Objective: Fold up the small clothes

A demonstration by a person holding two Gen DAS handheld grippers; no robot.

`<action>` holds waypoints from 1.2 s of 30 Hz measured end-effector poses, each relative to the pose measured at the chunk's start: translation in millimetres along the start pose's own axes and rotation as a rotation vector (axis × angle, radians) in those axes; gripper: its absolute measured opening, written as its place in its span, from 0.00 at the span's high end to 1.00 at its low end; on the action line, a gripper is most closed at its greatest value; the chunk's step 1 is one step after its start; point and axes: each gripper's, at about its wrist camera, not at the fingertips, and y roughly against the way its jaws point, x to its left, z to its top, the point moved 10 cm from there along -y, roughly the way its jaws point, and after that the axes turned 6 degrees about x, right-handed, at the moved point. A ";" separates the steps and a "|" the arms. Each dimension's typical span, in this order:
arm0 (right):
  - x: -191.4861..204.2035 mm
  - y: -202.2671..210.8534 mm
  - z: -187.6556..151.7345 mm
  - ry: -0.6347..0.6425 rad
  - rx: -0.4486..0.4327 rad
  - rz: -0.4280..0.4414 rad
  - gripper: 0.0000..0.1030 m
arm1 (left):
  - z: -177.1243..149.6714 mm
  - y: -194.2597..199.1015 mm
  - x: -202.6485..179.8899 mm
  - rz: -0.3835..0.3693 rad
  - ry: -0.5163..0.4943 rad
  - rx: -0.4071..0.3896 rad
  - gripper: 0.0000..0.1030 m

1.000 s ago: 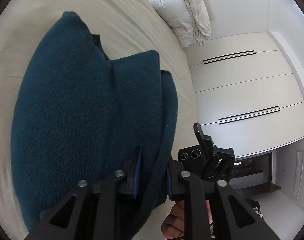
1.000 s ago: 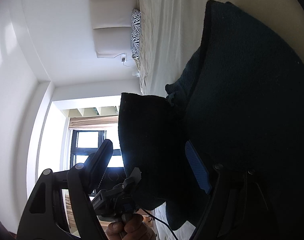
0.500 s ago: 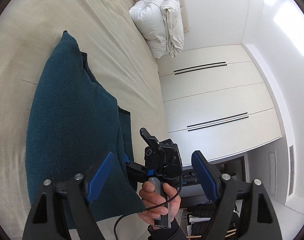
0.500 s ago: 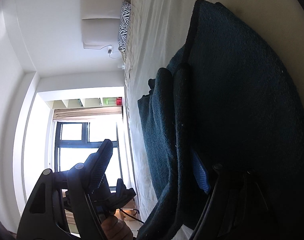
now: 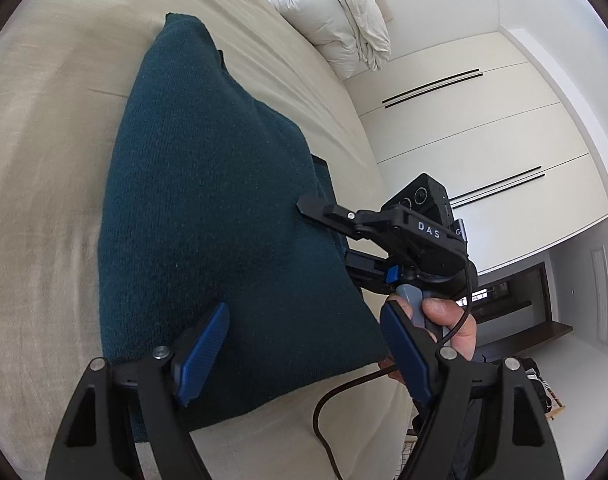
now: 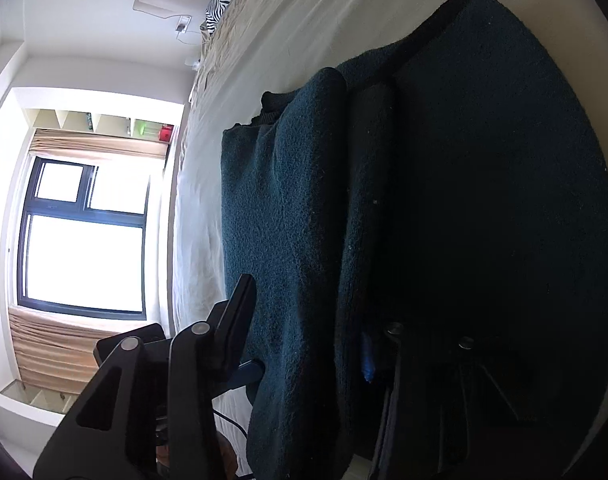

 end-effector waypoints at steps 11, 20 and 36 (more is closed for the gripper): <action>0.7 44.3 1.5 0.125 -0.078 -0.123 0.88 | 9.0 4.3 -18.3 0.042 -0.073 -0.012 0.23; -47.8 106.4 6.2 0.079 -0.142 -0.144 0.88 | 8.5 -7.9 -34.2 0.073 -0.135 0.013 0.23; -91.4 184.9 -21.2 -0.030 -0.305 -0.285 0.77 | 30.6 -23.8 -41.7 0.151 -0.205 -0.001 0.23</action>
